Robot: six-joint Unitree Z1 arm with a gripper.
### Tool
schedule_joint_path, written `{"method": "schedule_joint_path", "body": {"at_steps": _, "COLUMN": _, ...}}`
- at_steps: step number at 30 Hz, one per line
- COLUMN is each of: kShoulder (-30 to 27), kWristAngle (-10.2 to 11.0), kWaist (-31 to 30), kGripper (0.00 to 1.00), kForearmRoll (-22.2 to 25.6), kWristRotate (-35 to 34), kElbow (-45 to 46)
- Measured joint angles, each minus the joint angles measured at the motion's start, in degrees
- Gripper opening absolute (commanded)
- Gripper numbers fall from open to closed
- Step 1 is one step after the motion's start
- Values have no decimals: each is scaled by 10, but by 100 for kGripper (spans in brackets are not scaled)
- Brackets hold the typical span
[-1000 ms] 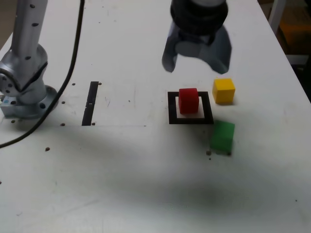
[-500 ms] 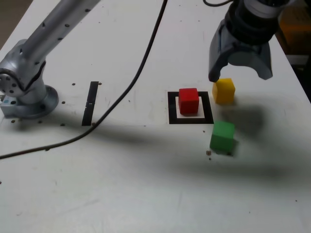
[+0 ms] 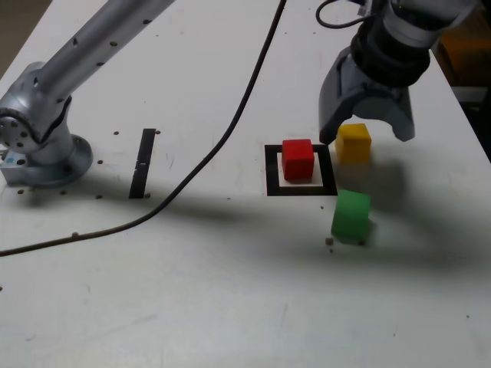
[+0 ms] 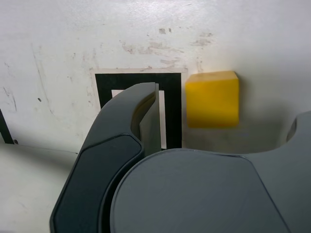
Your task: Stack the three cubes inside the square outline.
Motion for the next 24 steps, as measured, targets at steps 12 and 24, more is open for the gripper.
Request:
{"method": "schedule_joint_path", "body": {"at_steps": 12, "kShoulder": 23, "kWristAngle": 12, "kWaist": 13, "kGripper": 86, "kForearmRoll": 0, "kWristRotate": 22, "kElbow": -6}}
{"method": "schedule_joint_path", "body": {"at_steps": 24, "kShoulder": 41, "kWristAngle": 3, "kWaist": 13, "kGripper": 62, "kForearmRoll": 0, "kWristRotate": 39, "kElbow": -16}}
